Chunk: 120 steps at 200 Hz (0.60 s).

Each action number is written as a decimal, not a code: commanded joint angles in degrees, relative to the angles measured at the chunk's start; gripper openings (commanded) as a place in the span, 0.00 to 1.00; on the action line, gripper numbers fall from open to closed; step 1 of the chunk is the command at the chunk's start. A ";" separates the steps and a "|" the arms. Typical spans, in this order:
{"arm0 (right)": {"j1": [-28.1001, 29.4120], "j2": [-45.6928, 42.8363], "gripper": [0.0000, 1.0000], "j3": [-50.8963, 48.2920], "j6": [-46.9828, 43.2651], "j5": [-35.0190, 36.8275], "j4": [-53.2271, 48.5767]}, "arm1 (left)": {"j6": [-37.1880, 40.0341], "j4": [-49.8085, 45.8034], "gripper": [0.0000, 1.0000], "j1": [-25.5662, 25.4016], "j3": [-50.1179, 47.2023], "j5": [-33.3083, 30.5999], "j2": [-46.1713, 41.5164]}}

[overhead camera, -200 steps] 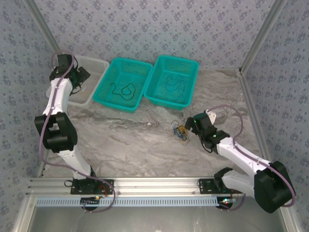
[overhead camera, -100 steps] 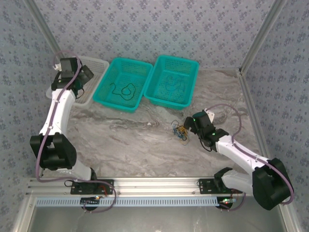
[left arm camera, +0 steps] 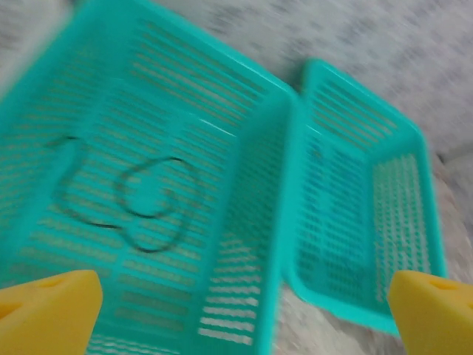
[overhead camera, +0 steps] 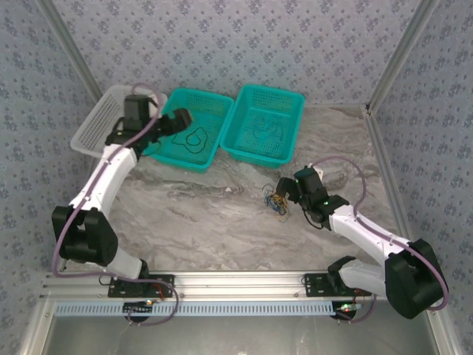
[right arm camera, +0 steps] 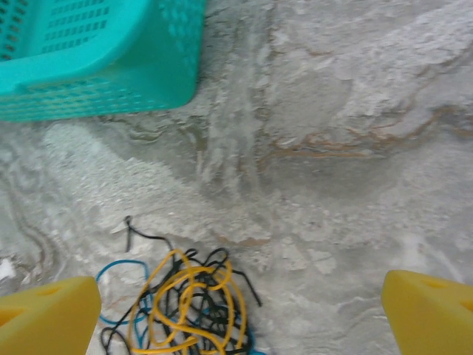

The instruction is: Untangle the cables

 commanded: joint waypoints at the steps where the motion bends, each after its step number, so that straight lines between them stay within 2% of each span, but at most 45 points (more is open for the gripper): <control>1: -0.71 0.24 1.00 0.63 -2.62 -6.67 2.57 | 3.97 7.43 0.99 -6.61 -4.15 2.33 -4.41; 37: -3.36 -1.17 0.98 -0.01 -5.23 -15.33 2.29 | -1.56 15.19 0.99 -15.52 -11.50 -3.60 -4.61; 78: -6.85 -3.69 0.94 -0.18 -4.05 -16.33 -2.65 | -7.40 21.74 0.99 -23.36 -15.92 -9.11 -1.63; 88: -7.37 -3.79 0.89 0.22 -3.83 -17.05 -4.25 | -7.90 22.72 0.99 -24.92 -15.86 -9.35 -0.73; 120: -7.45 -3.55 0.87 -0.10 -7.50 -21.11 -8.38 | -8.51 22.18 0.99 -28.32 -14.59 -9.03 2.17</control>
